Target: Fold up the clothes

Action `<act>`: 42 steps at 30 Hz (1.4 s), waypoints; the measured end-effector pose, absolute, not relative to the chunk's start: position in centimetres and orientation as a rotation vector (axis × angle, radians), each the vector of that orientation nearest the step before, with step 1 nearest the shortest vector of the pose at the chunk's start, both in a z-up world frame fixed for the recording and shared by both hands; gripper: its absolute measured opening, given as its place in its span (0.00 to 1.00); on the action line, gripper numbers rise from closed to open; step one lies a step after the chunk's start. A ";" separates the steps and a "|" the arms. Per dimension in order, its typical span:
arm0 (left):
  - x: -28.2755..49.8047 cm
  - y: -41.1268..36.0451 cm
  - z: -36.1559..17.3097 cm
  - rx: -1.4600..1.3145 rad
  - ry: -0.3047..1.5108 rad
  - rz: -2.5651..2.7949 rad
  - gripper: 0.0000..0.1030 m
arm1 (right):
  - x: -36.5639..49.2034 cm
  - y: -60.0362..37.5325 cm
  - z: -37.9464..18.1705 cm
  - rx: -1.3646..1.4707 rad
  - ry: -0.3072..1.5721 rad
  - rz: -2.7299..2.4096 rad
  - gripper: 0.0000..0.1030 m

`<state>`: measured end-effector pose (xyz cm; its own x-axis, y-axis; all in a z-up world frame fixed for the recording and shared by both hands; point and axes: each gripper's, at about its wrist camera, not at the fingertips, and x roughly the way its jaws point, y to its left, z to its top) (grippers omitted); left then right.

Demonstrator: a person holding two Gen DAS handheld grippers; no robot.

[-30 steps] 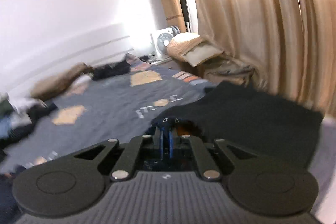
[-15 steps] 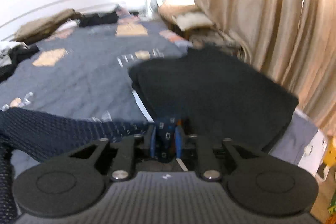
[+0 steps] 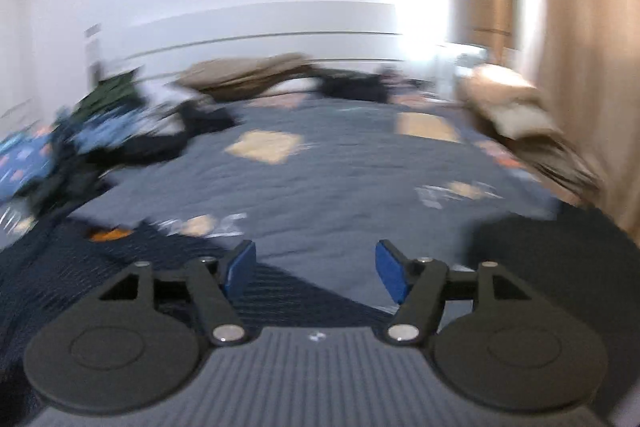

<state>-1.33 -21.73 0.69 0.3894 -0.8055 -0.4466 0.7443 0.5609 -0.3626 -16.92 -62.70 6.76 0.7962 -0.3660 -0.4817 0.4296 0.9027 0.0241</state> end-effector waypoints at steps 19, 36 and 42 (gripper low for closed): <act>5.9 -16.6 0.9 -0.175 0.636 -0.856 0.89 | 8.6 -59.4 -2.7 0.016 0.691 0.058 0.66; 6.9 -16.7 -0.3 -0.166 0.679 -0.794 0.90 | 13.6 -58.3 -8.8 -0.113 0.831 0.034 0.19; 6.8 -16.7 -0.6 -0.161 0.681 -0.785 0.90 | 13.8 -59.5 -7.3 -0.096 0.793 -0.072 0.02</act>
<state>6.84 -16.68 -0.55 0.5078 -0.6980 -0.5049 0.5983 0.7074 -0.3762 13.79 -59.52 -7.28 0.6995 -0.1007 -0.7075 0.0286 0.9932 -0.1132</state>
